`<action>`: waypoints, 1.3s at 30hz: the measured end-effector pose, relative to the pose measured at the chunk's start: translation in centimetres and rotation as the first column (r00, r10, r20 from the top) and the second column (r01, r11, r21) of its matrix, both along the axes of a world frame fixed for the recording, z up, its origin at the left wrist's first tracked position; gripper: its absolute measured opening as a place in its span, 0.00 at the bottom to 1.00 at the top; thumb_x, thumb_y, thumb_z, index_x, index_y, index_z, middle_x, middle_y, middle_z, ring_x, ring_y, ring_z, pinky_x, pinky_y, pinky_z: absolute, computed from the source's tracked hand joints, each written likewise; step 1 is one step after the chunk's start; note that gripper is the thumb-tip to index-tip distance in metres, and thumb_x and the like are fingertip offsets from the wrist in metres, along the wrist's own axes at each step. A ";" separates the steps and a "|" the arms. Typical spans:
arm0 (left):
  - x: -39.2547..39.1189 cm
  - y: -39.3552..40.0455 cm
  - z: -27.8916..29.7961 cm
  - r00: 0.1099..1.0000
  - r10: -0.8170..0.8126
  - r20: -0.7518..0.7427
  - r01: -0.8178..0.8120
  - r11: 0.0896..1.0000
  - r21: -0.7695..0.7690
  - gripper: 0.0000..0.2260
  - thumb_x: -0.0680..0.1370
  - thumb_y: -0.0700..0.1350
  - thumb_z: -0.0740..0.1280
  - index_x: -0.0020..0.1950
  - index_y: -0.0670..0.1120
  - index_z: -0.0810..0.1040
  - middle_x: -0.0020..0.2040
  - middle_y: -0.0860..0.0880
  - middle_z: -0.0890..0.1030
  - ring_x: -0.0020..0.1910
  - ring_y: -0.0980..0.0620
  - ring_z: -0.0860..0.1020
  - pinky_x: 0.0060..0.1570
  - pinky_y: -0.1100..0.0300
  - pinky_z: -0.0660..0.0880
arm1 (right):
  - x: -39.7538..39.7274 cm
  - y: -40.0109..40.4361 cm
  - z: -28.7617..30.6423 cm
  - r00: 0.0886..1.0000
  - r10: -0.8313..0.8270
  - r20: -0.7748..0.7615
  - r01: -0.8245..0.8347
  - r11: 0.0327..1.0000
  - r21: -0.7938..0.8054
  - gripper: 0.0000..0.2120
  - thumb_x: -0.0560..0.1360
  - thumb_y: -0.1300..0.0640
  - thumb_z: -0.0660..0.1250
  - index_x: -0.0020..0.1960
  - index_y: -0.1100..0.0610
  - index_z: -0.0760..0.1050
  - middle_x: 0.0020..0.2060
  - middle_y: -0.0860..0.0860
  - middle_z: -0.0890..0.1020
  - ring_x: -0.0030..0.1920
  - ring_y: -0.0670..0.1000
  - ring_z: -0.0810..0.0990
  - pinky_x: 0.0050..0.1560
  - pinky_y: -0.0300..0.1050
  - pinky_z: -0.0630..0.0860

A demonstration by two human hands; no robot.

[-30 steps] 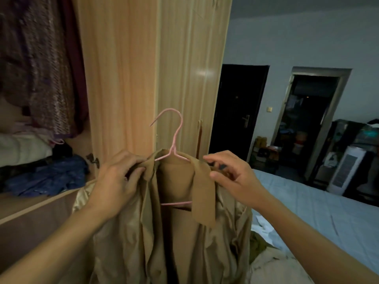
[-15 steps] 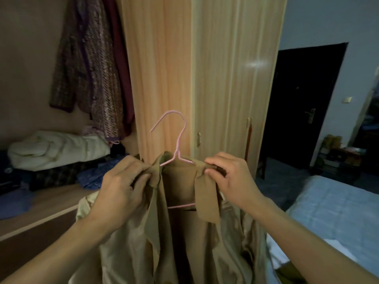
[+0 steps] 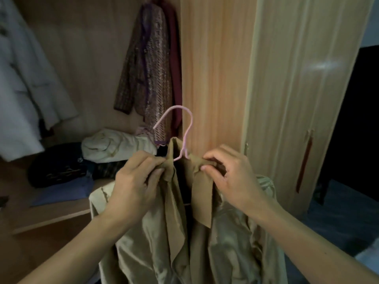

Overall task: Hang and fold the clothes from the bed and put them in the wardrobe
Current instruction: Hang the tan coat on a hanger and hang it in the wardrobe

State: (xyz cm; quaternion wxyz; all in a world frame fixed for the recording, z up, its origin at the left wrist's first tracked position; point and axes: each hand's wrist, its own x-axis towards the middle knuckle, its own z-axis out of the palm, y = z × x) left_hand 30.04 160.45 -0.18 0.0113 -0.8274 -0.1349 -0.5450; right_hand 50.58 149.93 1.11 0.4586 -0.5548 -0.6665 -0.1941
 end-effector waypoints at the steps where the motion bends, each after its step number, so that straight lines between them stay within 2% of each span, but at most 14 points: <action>1: -0.4 0.9 0.2 1.000 0.010 0.003 -0.010 1.000 -0.001 0.05 0.77 0.35 0.67 0.50 0.40 0.82 0.46 0.48 0.78 0.45 0.55 0.76 0.49 0.68 0.71 | -0.3 0.9 0.1 1.000 0.002 0.000 -0.002 1.000 0.005 0.06 0.73 0.58 0.74 0.49 0.55 0.79 0.41 0.43 0.75 0.40 0.43 0.75 0.42 0.35 0.71; 4: -2.3 4.0 0.7 0.999 0.046 -0.007 -0.046 0.999 -0.002 0.07 0.77 0.38 0.68 0.54 0.40 0.82 0.47 0.48 0.78 0.46 0.54 0.77 0.50 0.68 0.70 | -1.9 3.8 0.8 1.000 0.001 -0.031 0.000 0.999 0.051 0.06 0.73 0.61 0.74 0.47 0.55 0.78 0.40 0.44 0.74 0.40 0.42 0.74 0.42 0.32 0.69; 8: -6.1 7.9 1.5 0.996 0.093 0.000 -0.093 0.995 0.026 0.09 0.76 0.39 0.69 0.56 0.41 0.81 0.48 0.48 0.77 0.46 0.51 0.77 0.48 0.62 0.73 | -4.3 7.7 2.1 0.999 -0.006 -0.045 0.012 0.990 0.142 0.07 0.72 0.64 0.75 0.45 0.56 0.77 0.39 0.44 0.75 0.40 0.42 0.74 0.42 0.30 0.67; 13: -11.1 12.7 2.2 0.993 0.113 0.026 -0.114 0.992 0.056 0.09 0.76 0.37 0.68 0.55 0.40 0.81 0.48 0.48 0.76 0.46 0.50 0.76 0.48 0.57 0.74 | -8.7 13.1 3.4 0.999 0.020 -0.037 -0.012 0.982 0.191 0.08 0.71 0.64 0.75 0.44 0.55 0.78 0.39 0.46 0.76 0.40 0.46 0.76 0.41 0.35 0.70; 16: -13.3 15.5 2.3 0.992 0.103 0.068 -0.108 0.991 0.079 0.08 0.77 0.37 0.67 0.54 0.40 0.81 0.48 0.48 0.76 0.46 0.50 0.76 0.49 0.58 0.74 | -10.8 15.9 3.8 0.999 0.042 -0.033 -0.035 0.981 0.192 0.08 0.71 0.64 0.76 0.44 0.56 0.78 0.39 0.46 0.77 0.40 0.46 0.77 0.41 0.37 0.72; 19: -14.4 18.1 2.3 0.992 0.095 0.077 -0.102 0.991 0.089 0.10 0.77 0.37 0.64 0.56 0.40 0.81 0.49 0.48 0.76 0.47 0.52 0.75 0.50 0.60 0.73 | -11.8 18.4 4.0 0.999 0.047 -0.027 -0.041 0.979 0.199 0.08 0.70 0.65 0.76 0.43 0.56 0.79 0.39 0.45 0.77 0.40 0.45 0.76 0.41 0.34 0.70; 23: -14.5 21.4 2.8 0.993 0.096 0.069 -0.103 0.988 0.112 0.11 0.78 0.35 0.63 0.58 0.39 0.80 0.50 0.47 0.76 0.48 0.52 0.73 0.51 0.63 0.71 | -11.9 21.9 4.6 0.997 0.054 -0.058 -0.042 0.981 0.192 0.08 0.70 0.66 0.76 0.43 0.56 0.79 0.39 0.46 0.78 0.39 0.46 0.77 0.40 0.35 0.70; 28: -13.4 26.3 4.4 0.978 0.199 0.053 -0.205 0.969 0.137 0.11 0.77 0.35 0.64 0.57 0.39 0.81 0.50 0.46 0.77 0.48 0.49 0.74 0.49 0.56 0.73 | -10.7 27.2 5.5 0.993 0.069 -0.096 -0.044 0.969 0.243 0.07 0.70 0.64 0.76 0.43 0.55 0.80 0.38 0.44 0.77 0.38 0.46 0.76 0.39 0.33 0.69; 33: -10.3 30.7 7.7 0.959 0.282 0.006 -0.278 0.941 0.192 0.10 0.76 0.38 0.65 0.56 0.42 0.80 0.50 0.47 0.77 0.49 0.50 0.74 0.49 0.59 0.72 | -7.2 32.2 7.4 0.988 0.107 -0.108 -0.069 0.948 0.309 0.06 0.71 0.62 0.75 0.45 0.54 0.80 0.39 0.45 0.77 0.39 0.46 0.77 0.39 0.36 0.71; 36: -8.7 33.3 10.6 0.949 0.315 0.015 -0.309 0.918 0.247 0.09 0.78 0.38 0.64 0.56 0.43 0.80 0.50 0.48 0.77 0.49 0.52 0.73 0.49 0.60 0.71 | -5.2 34.8 9.7 0.988 0.131 -0.080 -0.097 0.937 0.335 0.07 0.71 0.63 0.75 0.46 0.54 0.81 0.39 0.46 0.78 0.39 0.46 0.77 0.40 0.36 0.72; 39: -7.4 35.9 13.4 0.933 0.352 0.073 -0.358 0.890 0.284 0.09 0.77 0.38 0.64 0.55 0.41 0.79 0.49 0.46 0.77 0.49 0.49 0.74 0.49 0.58 0.72 | -4.0 37.0 12.4 0.990 0.136 -0.021 -0.120 0.924 0.363 0.09 0.71 0.65 0.73 0.48 0.55 0.81 0.41 0.47 0.79 0.40 0.45 0.76 0.42 0.36 0.72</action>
